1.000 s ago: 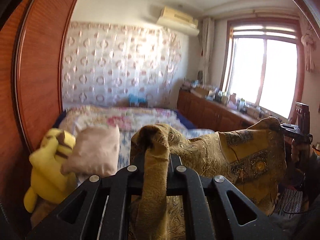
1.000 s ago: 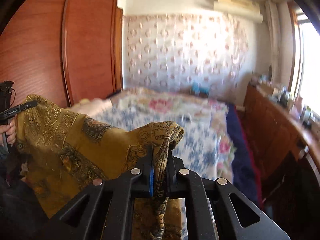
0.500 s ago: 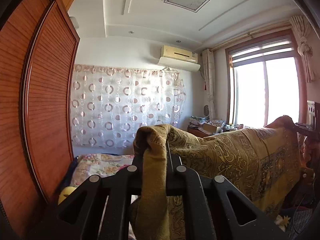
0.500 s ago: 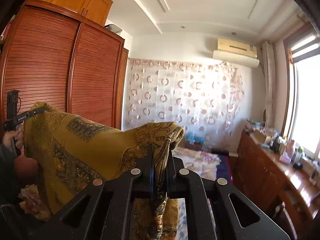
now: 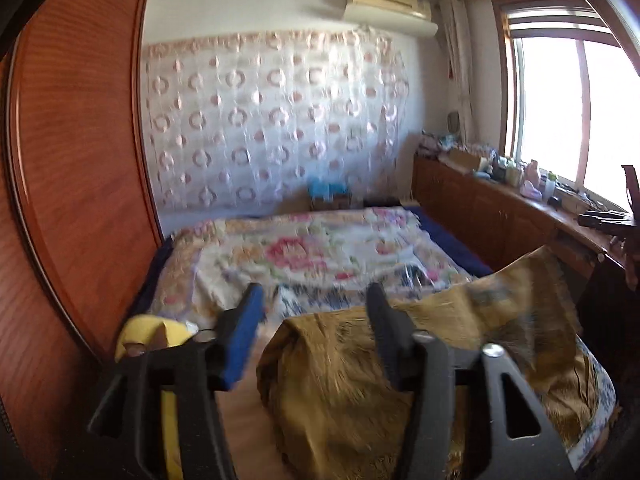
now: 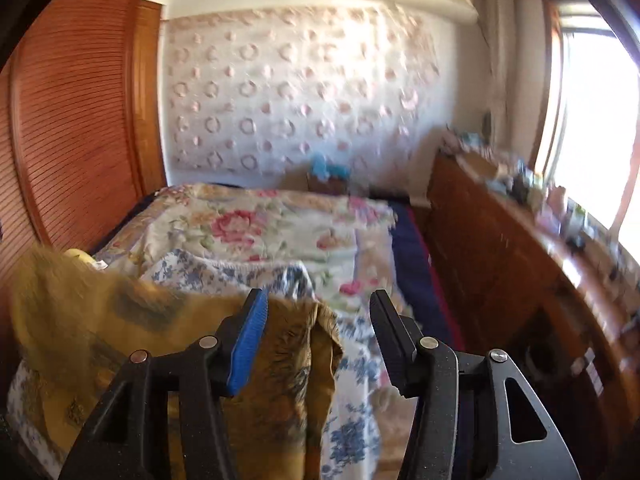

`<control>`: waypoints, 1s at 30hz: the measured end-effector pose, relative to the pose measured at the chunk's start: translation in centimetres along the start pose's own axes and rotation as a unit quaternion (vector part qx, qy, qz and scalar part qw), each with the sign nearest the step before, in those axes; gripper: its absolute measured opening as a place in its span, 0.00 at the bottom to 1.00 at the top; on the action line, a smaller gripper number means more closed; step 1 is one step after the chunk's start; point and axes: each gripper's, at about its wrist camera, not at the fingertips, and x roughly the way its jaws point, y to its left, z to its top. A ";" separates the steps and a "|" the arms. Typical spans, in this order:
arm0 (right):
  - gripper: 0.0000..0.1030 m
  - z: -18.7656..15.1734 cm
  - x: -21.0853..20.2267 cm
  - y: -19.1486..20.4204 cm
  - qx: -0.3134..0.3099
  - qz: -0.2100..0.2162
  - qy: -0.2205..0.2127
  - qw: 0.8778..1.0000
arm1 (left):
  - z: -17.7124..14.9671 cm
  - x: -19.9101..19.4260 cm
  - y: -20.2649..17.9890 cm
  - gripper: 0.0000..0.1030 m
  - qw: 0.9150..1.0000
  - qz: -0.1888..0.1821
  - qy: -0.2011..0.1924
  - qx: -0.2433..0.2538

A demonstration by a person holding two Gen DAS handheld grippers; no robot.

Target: Fold small clothes

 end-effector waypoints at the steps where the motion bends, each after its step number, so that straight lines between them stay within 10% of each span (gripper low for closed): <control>1: 0.54 -0.8 0.7 -0.2 0.010 0.004 0.006 1.000 | -0.8 0.3 -0.2 0.79 1.000 -0.010 0.010 0.000; 16: 0.54 -7.7 5.0 -3.4 0.001 0.068 0.075 0.995 | -9.5 2.2 -5.0 0.79 0.994 -0.042 0.097 0.017; 30: 0.54 -10.7 7.4 -5.6 0.020 0.042 0.113 0.993 | -13.9 5.7 -7.7 0.79 0.981 -0.064 0.180 0.032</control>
